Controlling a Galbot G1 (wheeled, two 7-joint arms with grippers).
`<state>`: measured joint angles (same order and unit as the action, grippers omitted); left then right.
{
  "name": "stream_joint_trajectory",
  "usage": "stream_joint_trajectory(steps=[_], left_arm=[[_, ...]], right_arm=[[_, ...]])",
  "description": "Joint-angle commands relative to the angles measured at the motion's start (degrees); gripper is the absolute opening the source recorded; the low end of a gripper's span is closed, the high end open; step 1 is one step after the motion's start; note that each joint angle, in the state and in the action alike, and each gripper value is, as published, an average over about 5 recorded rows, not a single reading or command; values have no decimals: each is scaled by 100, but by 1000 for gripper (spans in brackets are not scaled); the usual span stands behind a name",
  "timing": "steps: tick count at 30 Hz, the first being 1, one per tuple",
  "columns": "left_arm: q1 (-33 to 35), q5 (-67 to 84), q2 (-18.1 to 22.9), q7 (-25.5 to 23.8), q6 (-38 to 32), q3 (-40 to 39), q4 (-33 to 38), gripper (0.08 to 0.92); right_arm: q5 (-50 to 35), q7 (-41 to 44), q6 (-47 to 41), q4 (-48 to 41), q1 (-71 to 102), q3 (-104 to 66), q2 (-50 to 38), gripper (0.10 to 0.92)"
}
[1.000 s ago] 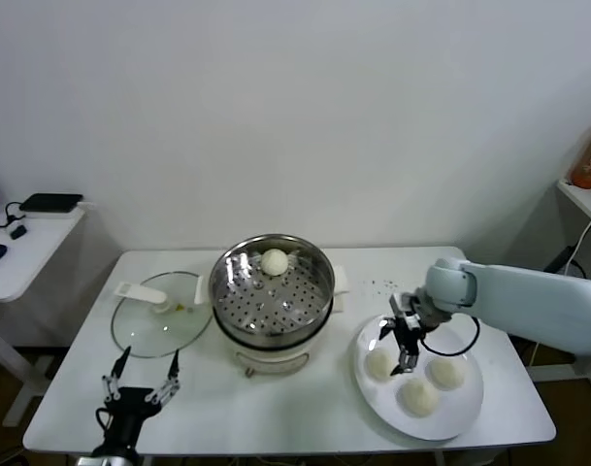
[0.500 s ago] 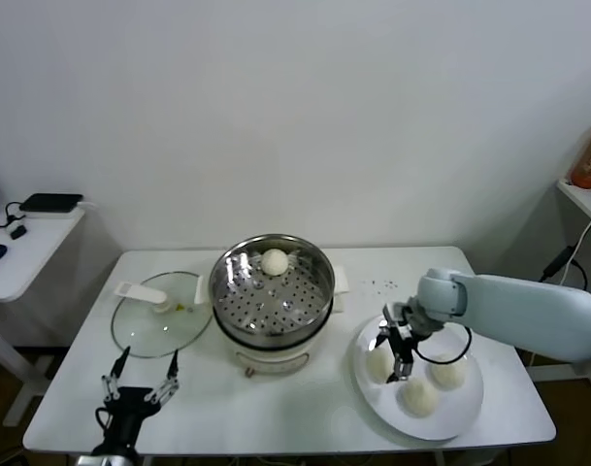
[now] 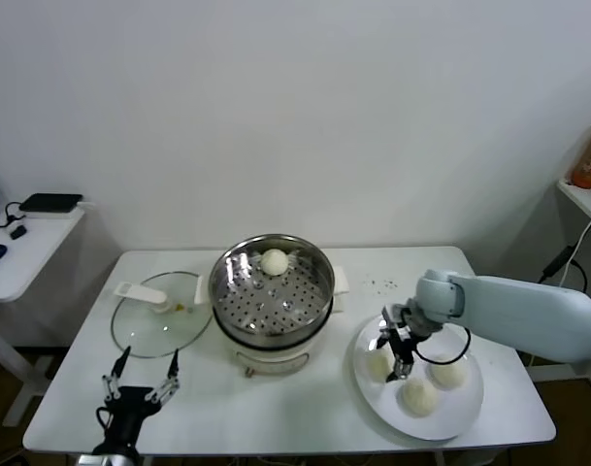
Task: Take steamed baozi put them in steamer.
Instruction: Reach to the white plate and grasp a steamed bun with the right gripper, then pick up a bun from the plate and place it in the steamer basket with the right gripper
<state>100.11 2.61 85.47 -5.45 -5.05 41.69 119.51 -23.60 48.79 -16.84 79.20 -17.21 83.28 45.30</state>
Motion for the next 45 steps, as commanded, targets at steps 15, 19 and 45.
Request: stream_joint_trajectory(steps=[15,19,45], left_arm=[[19,26,3,3,18,39,43,823],[38,47,-3,2,18,43,40,823],[103,-55,-38,35,-8,-4,191,823]], right_arm=[[-986,243,-69,228,-1116,97,-441,653],[-1586,365,-71,353,-2032,476,-559,655],[-3529,668,-57,-1147,-3256,877,2788,693]])
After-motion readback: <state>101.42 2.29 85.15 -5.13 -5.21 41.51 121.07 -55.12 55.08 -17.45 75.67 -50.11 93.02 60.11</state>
